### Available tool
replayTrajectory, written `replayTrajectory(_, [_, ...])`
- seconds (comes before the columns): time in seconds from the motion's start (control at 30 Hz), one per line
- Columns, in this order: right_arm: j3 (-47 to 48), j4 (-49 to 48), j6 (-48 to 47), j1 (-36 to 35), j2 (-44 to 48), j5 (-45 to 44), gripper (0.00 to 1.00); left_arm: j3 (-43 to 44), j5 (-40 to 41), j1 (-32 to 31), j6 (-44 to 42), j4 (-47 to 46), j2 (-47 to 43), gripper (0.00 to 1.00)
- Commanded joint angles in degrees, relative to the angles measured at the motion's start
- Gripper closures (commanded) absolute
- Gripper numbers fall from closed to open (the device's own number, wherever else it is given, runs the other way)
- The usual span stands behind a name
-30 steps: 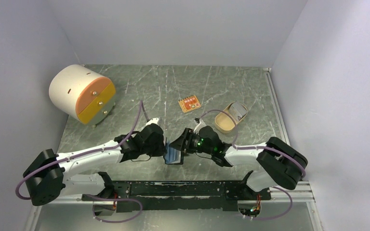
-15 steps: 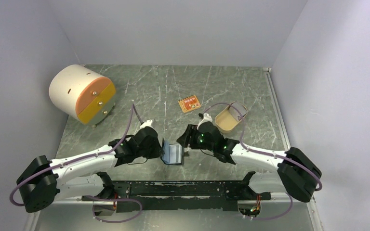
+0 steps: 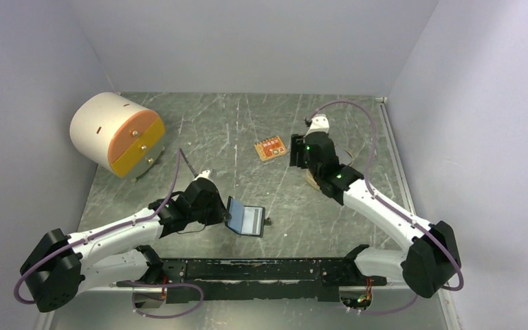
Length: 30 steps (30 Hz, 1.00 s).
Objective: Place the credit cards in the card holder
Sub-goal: Turn over the card slot in the card holder, then pick up the credit card from the storage box.
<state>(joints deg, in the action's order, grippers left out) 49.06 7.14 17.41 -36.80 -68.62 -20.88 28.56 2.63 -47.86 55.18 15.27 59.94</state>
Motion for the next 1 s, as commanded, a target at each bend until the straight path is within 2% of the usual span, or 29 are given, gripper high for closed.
replayTrajectory(0.0, [-1.2, -0.4, -17.9, 6.4, -1.7, -4.4, 0.37, -0.3, -2.8, 0.8, -1.5, -1.2, -0.4, 0.85])
replayTrajectory(0.13, [-0.5, 0.3, -24.4, 12.0, -7.6, -4.3, 0.39, -0.9, -5.4, 1.2, -2.0, -3.0, 0.5, 0.85])
replayTrajectory(0.33, [1.5, 0.9, -29.5, 16.6, -14.8, -9.2, 0.36, -0.9, -8.1, 1.3, -2.4, -3.2, 0.4, 0.85])
replayTrajectory(0.47, [2.5, 0.7, -32.0, 20.4, -18.7, -8.8, 0.36, -1.4, -8.5, 1.3, -2.4, -3.3, -0.8, 0.84])
replayTrajectory(0.63, [2.2, -0.9, -36.6, 20.9, -21.3, -11.5, 0.32, -2.3, -9.2, 1.2, -1.4, -4.2, -1.3, 0.84])
replayTrajectory(0.97, [3.1, -5.6, -41.0, 21.5, -26.4, -14.0, 0.32, -2.8, -9.3, 1.3, -1.5, -4.0, -1.7, 0.84])
